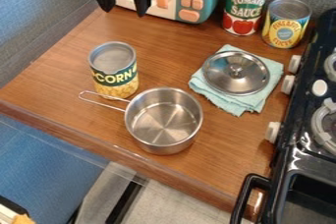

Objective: Put the silver lid on the silver pot

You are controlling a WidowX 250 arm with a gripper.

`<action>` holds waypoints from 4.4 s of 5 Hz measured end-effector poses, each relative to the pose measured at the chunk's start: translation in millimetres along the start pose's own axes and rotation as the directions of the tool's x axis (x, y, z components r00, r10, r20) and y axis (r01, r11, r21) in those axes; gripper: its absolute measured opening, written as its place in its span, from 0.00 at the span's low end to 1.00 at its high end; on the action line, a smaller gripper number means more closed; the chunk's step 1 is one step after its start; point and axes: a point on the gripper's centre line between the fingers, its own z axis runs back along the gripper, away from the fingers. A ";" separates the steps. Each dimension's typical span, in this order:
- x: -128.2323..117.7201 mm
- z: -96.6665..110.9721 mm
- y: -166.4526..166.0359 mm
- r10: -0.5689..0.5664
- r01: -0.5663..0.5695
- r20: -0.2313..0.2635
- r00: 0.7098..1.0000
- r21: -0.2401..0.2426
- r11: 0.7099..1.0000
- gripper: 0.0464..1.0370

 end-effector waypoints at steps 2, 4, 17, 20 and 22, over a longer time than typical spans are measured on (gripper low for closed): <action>-2.4 -19.2 -30.1 -0.060 0.059 -0.041 0.997 -0.033 0.998 0.96; -2.4 -46.9 -90.6 -0.153 0.144 -0.096 0.984 -0.093 0.985 0.96; 7.1 -19.8 -170.6 -0.389 0.390 0.030 0.921 -0.097 0.916 0.24; -73.0 -17.2 -123.6 -0.415 0.412 -0.028 0.910 -0.074 0.908 0.24; -94.8 -28.1 -114.5 -0.436 0.434 -0.049 0.898 -0.046 0.900 0.24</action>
